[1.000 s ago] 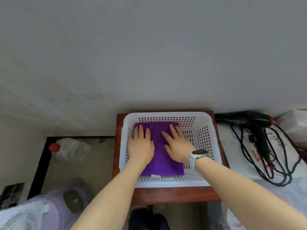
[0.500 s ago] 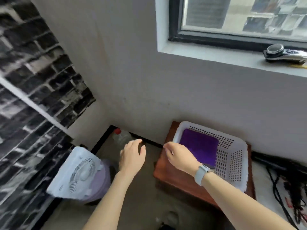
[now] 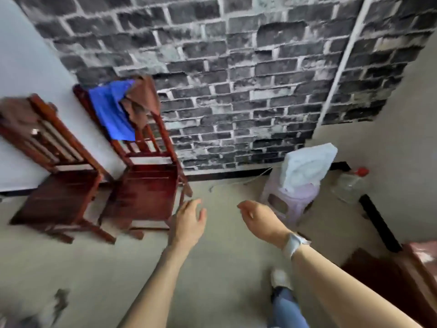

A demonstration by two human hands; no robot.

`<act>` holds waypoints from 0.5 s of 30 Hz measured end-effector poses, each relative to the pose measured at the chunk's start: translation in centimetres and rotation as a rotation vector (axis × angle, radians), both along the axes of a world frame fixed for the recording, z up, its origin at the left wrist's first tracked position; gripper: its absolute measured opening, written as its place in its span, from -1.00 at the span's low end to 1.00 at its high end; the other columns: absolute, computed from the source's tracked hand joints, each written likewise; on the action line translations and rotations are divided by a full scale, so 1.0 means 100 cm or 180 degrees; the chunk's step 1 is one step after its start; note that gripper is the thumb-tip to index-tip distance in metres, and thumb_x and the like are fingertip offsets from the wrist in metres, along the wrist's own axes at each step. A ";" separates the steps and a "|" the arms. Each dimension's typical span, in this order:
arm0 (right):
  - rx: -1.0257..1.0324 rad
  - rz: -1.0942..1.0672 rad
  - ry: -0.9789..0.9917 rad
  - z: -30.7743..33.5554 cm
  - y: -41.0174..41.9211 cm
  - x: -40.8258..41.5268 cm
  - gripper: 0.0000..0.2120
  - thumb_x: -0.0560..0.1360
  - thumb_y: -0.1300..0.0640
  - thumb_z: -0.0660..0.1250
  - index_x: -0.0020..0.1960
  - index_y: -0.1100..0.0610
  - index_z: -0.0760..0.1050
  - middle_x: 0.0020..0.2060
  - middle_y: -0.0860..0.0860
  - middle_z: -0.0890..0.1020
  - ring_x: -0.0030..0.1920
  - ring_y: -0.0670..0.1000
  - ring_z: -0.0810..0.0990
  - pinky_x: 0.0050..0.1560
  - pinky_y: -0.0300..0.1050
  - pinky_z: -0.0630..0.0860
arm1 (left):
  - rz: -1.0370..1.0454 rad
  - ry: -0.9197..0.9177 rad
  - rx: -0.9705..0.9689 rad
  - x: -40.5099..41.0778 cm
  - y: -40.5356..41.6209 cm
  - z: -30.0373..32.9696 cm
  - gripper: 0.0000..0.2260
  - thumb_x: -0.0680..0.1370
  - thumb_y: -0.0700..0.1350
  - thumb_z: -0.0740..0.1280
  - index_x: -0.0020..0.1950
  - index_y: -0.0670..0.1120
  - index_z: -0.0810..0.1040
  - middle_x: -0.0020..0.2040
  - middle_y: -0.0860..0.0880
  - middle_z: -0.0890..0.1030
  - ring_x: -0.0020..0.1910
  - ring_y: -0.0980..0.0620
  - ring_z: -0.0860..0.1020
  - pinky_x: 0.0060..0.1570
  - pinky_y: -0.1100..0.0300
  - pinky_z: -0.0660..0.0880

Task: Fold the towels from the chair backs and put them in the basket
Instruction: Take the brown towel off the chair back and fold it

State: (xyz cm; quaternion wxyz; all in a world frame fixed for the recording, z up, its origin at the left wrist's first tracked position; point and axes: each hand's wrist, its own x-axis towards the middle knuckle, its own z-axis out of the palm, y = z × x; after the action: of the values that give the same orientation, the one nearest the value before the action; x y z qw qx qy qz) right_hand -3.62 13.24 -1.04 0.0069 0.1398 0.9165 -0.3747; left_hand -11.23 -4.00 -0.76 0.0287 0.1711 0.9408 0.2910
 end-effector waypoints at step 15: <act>-0.0035 0.2301 -0.0010 0.002 -0.332 -0.227 -0.78 0.55 0.19 0.13 -0.06 0.25 0.53 -0.11 0.13 0.64 -0.09 0.14 0.59 -0.06 -0.12 0.45 | 0.2362 0.0173 0.0319 -0.093 -0.344 -0.012 -0.77 0.52 -0.16 0.26 0.15 -0.13 0.54 0.14 -0.11 0.58 0.16 -0.10 0.50 0.17 0.13 0.33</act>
State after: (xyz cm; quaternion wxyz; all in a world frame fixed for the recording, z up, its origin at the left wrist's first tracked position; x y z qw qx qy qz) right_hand -26.33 -19.94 -0.81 0.1412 -0.1928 0.9047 -0.3527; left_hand -20.53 -38.36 -1.91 -0.1121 -0.1727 0.9239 0.3226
